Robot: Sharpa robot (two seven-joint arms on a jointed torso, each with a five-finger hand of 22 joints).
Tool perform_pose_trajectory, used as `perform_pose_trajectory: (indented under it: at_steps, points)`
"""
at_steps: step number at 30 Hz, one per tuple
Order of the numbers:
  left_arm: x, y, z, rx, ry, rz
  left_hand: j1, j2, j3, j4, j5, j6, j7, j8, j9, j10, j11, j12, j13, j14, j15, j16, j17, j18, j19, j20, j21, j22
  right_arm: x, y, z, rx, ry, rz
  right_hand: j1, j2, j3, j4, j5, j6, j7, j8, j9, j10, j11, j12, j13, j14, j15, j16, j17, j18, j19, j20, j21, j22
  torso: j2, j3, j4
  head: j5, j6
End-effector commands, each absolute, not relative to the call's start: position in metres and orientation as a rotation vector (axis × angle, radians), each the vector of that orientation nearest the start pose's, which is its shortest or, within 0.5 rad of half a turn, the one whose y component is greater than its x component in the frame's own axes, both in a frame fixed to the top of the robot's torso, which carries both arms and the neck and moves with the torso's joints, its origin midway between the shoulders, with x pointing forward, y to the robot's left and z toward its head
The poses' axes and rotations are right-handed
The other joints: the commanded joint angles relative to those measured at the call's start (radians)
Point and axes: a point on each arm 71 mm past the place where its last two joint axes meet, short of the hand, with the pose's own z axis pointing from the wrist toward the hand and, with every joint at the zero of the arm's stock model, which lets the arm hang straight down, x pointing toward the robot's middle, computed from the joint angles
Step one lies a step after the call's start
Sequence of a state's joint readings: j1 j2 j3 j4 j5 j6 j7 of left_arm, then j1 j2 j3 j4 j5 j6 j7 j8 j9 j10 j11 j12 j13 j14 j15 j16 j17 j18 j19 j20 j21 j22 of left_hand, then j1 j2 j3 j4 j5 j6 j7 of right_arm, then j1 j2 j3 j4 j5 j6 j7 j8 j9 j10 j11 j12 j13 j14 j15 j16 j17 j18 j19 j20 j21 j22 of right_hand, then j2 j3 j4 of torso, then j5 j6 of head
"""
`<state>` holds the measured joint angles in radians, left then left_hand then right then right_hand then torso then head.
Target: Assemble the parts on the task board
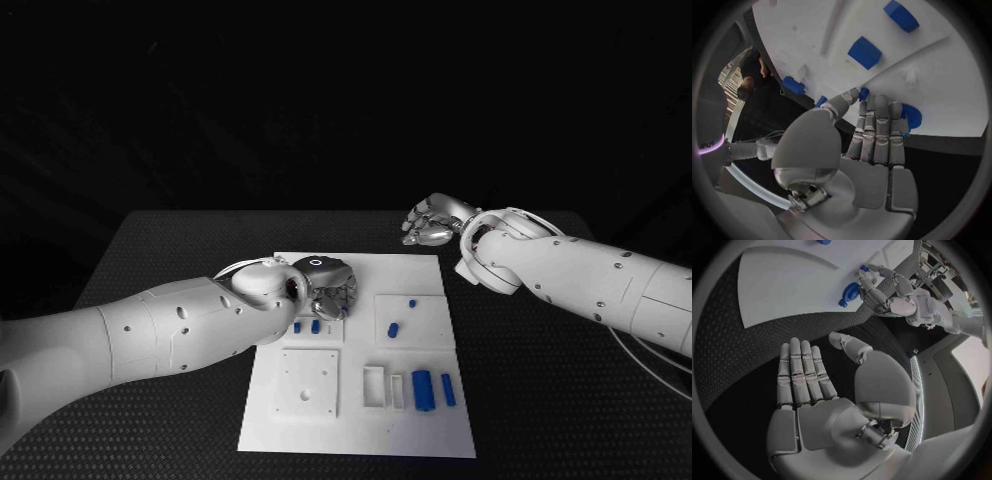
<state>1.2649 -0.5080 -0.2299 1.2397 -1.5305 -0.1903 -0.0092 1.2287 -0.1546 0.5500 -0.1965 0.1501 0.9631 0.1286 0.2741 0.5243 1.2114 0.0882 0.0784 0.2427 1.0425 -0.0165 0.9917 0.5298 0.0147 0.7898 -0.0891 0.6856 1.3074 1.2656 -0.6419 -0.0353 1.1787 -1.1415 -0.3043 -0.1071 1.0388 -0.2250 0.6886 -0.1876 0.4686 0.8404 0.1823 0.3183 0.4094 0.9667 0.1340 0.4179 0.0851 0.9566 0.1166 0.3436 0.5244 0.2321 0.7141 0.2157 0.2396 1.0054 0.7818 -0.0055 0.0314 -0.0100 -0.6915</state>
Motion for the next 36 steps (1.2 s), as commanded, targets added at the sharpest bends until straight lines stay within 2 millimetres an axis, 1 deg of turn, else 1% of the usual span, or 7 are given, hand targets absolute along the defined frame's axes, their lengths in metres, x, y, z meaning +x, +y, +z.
perform_pose_trajectory:
  at_steps: [1,6,14,16,21,29,36]
  points:
    - [0.5044,0.1016,-0.2450,0.576,1.844,-0.623,0.002,0.013,0.006,-0.003,-0.003,0.009,0.000,0.005,0.001,0.013,-0.001,0.007,0.000,0.010,-0.004,0.008,0.004,0.002,0.004,-0.025,0.006,0.024,0.5592,-0.2042,-0.1731,0.190,1.699,0.655,0.006,0.000,-0.006,-0.001,0.006,-0.006,0.003,-0.001,-0.001,0.001,0.008,-0.003,-0.002,-0.002,0.005,-0.006,-0.001,-0.004,-0.005,0.005,-0.006,-0.001,0.000,-0.0005,0.0000,0.000,-0.001]
    - [0.5048,0.1001,-0.2477,0.578,1.843,-0.619,0.008,0.020,0.012,-0.010,-0.002,0.013,-0.002,0.008,0.001,0.019,-0.003,0.006,-0.001,0.012,-0.006,0.013,0.006,0.001,0.006,-0.028,0.008,0.023,0.5591,-0.2034,-0.1732,0.189,1.700,0.657,0.006,0.000,-0.006,-0.001,0.006,-0.006,0.003,0.000,-0.001,0.001,0.008,-0.004,-0.002,-0.002,0.006,-0.006,-0.002,-0.004,-0.005,0.005,-0.007,0.000,0.001,-0.0006,-0.0013,-0.001,-0.002]
    - [0.5059,0.1023,-0.2499,0.582,1.854,-0.594,0.012,0.018,0.015,-0.020,-0.002,0.005,0.001,0.003,-0.004,0.018,-0.002,0.001,-0.004,0.016,-0.006,0.018,0.008,0.000,0.010,-0.029,0.009,0.021,0.5591,-0.2036,-0.1733,0.190,1.701,0.658,0.005,0.000,-0.007,0.000,0.006,-0.006,0.003,0.000,-0.002,0.002,0.008,-0.004,-0.003,-0.002,0.006,-0.006,-0.002,-0.004,-0.005,0.005,-0.007,0.000,0.000,0.0000,-0.0011,-0.004,-0.002]
    - [0.5061,0.1027,-0.2497,0.583,1.851,-0.589,0.012,0.016,0.017,-0.023,-0.002,0.000,0.003,0.001,-0.006,0.018,-0.002,0.000,-0.005,0.017,-0.005,0.020,0.009,-0.001,0.011,-0.029,0.009,0.021,0.5588,-0.2033,-0.1733,0.189,1.702,0.659,0.005,0.000,-0.007,0.000,0.006,-0.006,0.003,0.000,-0.002,0.002,0.008,-0.004,-0.003,-0.002,0.006,-0.006,-0.002,-0.004,-0.005,0.005,-0.008,0.000,0.000,0.0002,-0.0003,-0.009,-0.003]
    - [0.5064,0.1029,-0.2486,0.577,1.834,-0.590,0.011,0.008,0.020,-0.029,-0.003,-0.029,0.001,-0.013,-0.015,0.002,0.008,-0.011,-0.013,0.014,0.003,0.020,0.008,0.000,0.012,-0.025,0.005,0.019,0.5584,-0.2026,-0.1732,0.188,1.702,0.663,0.005,0.000,-0.007,0.000,0.006,-0.006,0.004,0.000,-0.002,0.002,0.008,-0.005,-0.004,-0.002,0.006,-0.006,-0.003,-0.004,-0.005,0.005,-0.008,0.001,0.001,-0.0002,0.0007,-0.009,-0.003]
    - [0.5067,0.1038,-0.2450,0.560,1.776,-0.615,0.012,0.002,0.025,-0.033,-0.002,-0.034,0.001,-0.012,-0.018,-0.030,0.018,-0.015,-0.026,0.014,0.011,0.021,0.007,0.006,0.016,-0.018,0.002,0.019,0.5584,-0.2031,-0.1734,0.188,1.703,0.662,0.005,0.001,-0.008,0.001,0.007,-0.006,0.004,0.000,-0.002,0.002,0.008,-0.005,-0.004,-0.002,0.006,-0.007,-0.004,-0.004,-0.005,0.005,-0.009,0.001,0.000,-0.0006,-0.0003,-0.009,-0.001]
    - [0.5064,0.1035,-0.2430,0.549,1.740,-0.635,0.003,-0.019,0.022,-0.028,-0.004,-0.038,0.000,-0.010,-0.021,-0.049,0.024,-0.014,-0.035,0.015,0.017,0.024,0.007,0.012,0.020,-0.012,0.002,0.020,0.5583,-0.2031,-0.1737,0.188,1.705,0.662,0.005,0.001,-0.008,0.001,0.007,-0.006,0.004,0.000,-0.002,0.002,0.008,-0.006,-0.005,-0.002,0.006,-0.007,-0.004,-0.004,-0.005,0.005,-0.009,0.001,0.000,-0.0010,0.0003,-0.009,-0.001]
